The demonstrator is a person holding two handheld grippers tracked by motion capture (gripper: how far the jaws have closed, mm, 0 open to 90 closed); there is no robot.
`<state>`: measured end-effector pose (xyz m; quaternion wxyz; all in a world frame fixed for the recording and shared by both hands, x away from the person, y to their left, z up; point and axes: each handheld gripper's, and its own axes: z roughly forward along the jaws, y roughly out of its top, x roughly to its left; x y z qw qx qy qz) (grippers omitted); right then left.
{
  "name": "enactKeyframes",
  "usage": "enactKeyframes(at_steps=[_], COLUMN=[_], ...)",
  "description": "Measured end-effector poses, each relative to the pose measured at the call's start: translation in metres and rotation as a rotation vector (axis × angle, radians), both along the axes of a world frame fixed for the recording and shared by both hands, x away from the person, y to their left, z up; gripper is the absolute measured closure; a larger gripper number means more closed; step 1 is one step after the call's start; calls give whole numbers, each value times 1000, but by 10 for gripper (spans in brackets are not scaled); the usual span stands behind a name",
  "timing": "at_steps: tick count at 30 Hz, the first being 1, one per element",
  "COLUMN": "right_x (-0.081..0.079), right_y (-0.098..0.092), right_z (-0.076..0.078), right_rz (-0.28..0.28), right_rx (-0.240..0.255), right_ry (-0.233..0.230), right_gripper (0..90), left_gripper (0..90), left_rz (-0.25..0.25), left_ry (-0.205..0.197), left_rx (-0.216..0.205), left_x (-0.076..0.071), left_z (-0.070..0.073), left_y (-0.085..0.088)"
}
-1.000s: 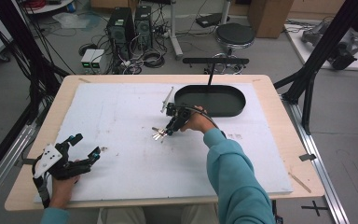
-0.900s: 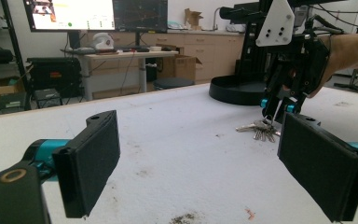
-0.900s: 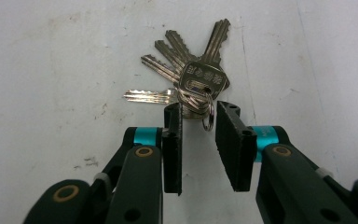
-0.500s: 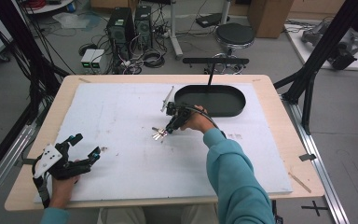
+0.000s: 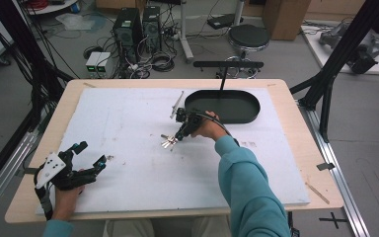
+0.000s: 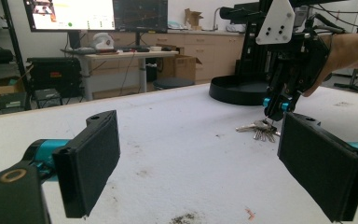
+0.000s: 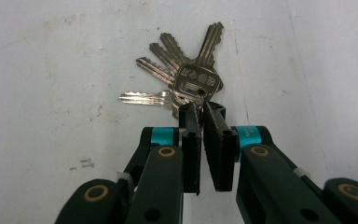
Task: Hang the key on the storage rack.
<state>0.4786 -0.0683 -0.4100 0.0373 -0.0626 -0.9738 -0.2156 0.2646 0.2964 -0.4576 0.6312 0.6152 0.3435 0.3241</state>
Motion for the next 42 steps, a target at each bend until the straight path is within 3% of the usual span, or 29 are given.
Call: enactKeyframes(at_steps=[11,25,30,38,39,42], right_x=[-3,-5,-8,-9,-9,-10], right_y=[3,3,2,-11,-19,-26], right_z=[1,5,12,33,41,49], right_rz=[-19,-82,-90,-131,-149,-169], right_rx=[-21,-17,7,96,134,152], right_ry=[-25,0,-6,-46,-50,-65], right_gripper=[882,891,891,891,891,891], left_gripper=[134,134,134,134,134,134], left_rz=[-2,-1,-2,1,1,0], left_ry=[3,3,2,-1,-1,-2], left_rx=[1,1,0,-1,0,4], left_x=[0,0,0,0,0,0], left_z=[0,0,0,0,0,0], left_y=[0,0,0,0,0,0])
